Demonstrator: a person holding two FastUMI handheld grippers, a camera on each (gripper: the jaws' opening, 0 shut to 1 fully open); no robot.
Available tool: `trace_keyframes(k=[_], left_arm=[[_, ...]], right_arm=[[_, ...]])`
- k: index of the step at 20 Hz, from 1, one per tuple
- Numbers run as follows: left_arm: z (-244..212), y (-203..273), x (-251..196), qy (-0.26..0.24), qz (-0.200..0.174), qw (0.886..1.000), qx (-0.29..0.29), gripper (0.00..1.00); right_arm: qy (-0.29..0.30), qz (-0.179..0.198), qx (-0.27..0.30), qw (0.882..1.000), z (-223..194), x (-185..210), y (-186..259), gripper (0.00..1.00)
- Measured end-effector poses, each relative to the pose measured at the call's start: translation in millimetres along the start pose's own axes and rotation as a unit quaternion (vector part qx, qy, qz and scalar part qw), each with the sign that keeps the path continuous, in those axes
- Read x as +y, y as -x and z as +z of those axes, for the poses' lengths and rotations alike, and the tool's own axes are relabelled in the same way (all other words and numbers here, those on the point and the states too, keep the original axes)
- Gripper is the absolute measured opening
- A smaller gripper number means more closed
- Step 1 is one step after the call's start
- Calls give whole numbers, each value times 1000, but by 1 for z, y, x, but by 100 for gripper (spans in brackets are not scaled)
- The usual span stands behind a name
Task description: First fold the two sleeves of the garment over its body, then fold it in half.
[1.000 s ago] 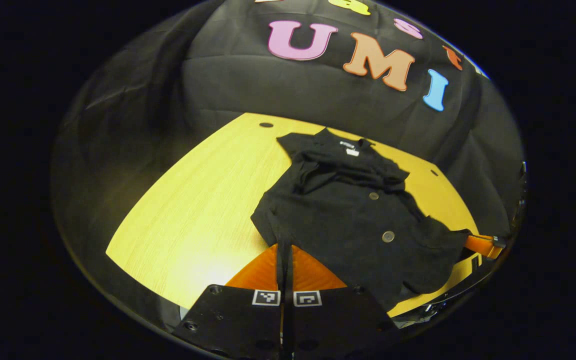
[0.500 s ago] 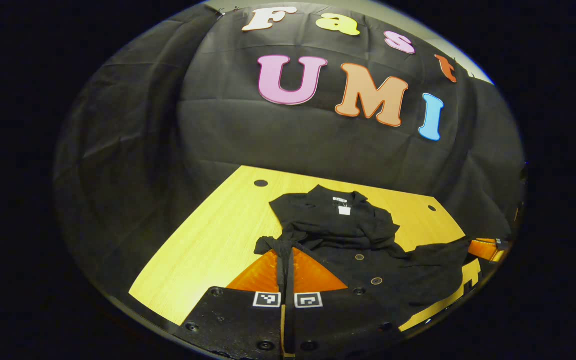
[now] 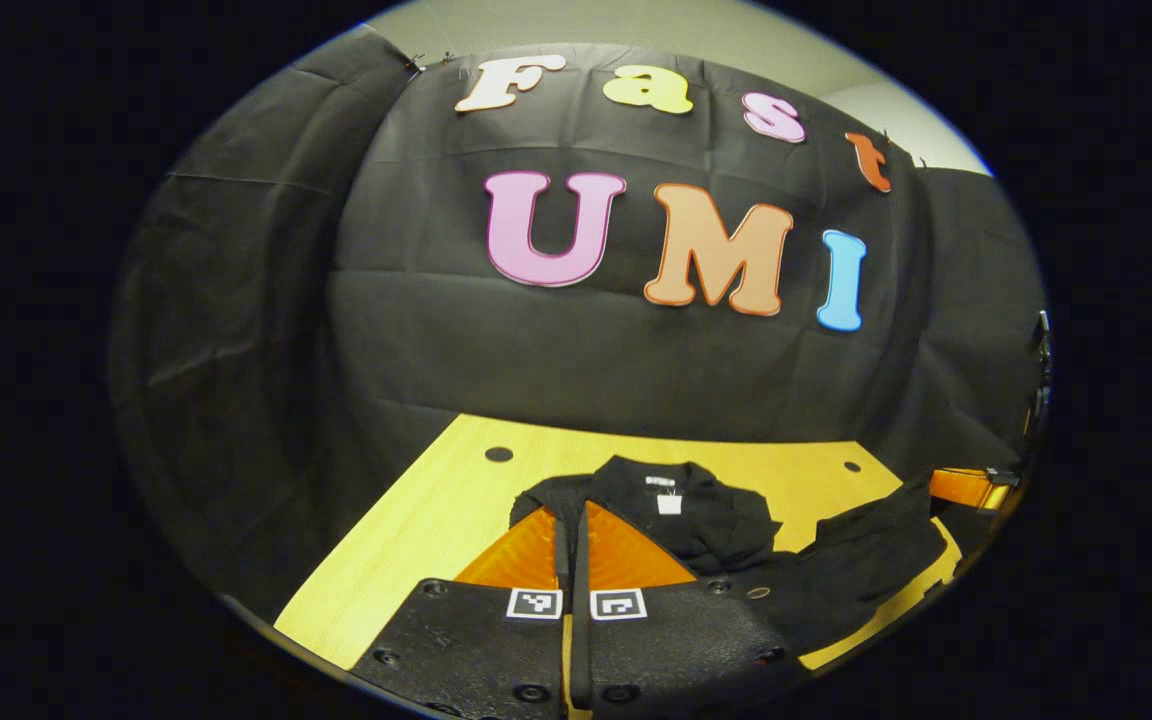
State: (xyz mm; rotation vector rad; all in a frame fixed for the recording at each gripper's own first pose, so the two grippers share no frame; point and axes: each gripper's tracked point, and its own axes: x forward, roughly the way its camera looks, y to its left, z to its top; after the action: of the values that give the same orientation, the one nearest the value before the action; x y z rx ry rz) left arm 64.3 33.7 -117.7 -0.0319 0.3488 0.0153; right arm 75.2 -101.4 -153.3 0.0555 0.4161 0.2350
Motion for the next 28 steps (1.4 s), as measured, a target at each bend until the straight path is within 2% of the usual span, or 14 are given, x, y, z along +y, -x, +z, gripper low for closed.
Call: trace_keyframes(k=[1, 2, 3, 5, 11, 15, 21, 28], left_arm=[[9, -10, 2, 1, -2, 1000, -8, 0], [15, -16, 4, 4, -6, 1000, -11, 0], [24, -22, 6, 7, -7, 1000, -20, 0], [37, -39, 12, 13, -6, 999, -29, 0], [39, -81, 23, 10, -1, 1000, -11, 0], [35, -115, 32, 16, 4, 1000, 5, 0], [16, -171, 44, -1, -1, 1000, 30, 0], [-6, -215, 50, -23, -8, 998, 52, 0]], right_arm=[[2, -9, -10, 1000, 12, -2, -5, 2], [-2, -11, -20, 1000, 20, -1, -8, 5], [-2, -11, -29, 1000, 29, 2, -14, 2], [7, -20, -37, 999, 42, -1, -26, 2], [11, -40, -52, 998, 66, -8, -69, 2], [6, -59, -45, 997, 71, -19, -98, 2], [2, -82, -26, 996, 68, -30, -141, 2], [-7, -105, 2, 994, 55, -45, -183, 2]])
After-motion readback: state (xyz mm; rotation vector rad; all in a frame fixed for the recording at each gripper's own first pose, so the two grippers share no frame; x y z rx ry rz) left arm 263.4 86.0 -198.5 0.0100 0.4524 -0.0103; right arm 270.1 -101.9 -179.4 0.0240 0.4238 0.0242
